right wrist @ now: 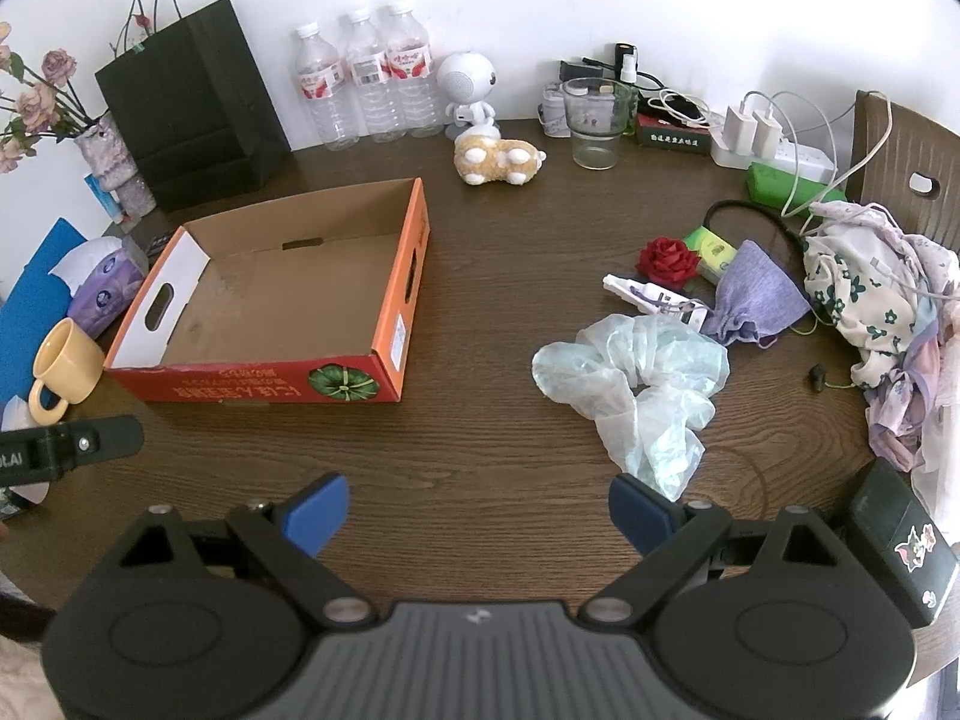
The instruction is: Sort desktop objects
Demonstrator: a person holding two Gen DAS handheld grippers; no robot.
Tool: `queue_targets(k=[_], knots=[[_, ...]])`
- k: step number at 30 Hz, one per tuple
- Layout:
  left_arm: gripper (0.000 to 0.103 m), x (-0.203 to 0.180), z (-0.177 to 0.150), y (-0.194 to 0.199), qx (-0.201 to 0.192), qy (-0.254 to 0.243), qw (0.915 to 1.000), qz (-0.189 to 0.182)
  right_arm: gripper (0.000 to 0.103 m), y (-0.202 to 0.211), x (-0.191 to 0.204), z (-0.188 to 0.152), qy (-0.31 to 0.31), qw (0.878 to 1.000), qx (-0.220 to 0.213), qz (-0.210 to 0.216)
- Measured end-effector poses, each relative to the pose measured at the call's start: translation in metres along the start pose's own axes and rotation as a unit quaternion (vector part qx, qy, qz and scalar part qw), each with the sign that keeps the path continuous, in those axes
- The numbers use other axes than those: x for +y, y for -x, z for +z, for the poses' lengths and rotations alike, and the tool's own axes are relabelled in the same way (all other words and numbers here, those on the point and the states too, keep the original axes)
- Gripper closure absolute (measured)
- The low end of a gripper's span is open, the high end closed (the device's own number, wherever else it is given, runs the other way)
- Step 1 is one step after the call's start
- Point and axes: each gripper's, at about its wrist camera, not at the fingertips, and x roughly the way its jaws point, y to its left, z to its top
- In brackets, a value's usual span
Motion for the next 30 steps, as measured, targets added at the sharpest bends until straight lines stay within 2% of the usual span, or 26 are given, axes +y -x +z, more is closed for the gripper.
queue_targets(k=[30], knots=[[0.000, -0.013, -0.003, -0.001, -0.004, -0.002, 1.0000, -0.004, 0.009, 0.004, -0.009, -0.004, -0.002, 1.000, -0.006, -0.003]])
